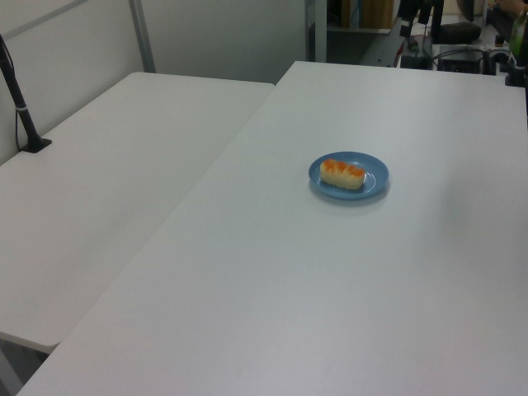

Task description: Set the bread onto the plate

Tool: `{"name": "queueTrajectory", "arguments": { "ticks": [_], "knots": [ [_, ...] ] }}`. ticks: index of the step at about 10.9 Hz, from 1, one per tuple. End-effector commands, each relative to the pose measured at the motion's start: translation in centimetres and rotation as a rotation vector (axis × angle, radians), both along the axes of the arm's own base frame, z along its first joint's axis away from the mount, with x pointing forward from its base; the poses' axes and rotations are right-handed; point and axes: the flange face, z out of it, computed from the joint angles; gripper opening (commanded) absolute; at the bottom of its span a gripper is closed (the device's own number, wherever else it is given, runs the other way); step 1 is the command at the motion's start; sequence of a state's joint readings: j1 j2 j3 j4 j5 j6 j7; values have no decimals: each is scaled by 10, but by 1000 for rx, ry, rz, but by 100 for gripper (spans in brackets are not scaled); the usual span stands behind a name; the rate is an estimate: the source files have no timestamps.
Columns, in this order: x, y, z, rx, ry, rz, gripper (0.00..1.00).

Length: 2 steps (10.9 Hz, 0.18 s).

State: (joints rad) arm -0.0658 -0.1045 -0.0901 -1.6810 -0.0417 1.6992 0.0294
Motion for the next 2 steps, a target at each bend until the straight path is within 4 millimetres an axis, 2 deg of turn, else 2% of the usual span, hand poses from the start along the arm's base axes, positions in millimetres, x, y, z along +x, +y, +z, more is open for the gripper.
{"name": "queueTrajectory", "arguments": {
  "ticks": [1,2],
  "knots": [
    [4,0,-2,7,4,67,100],
    [4,2,-3,9,6,60,100]
  ]
}}
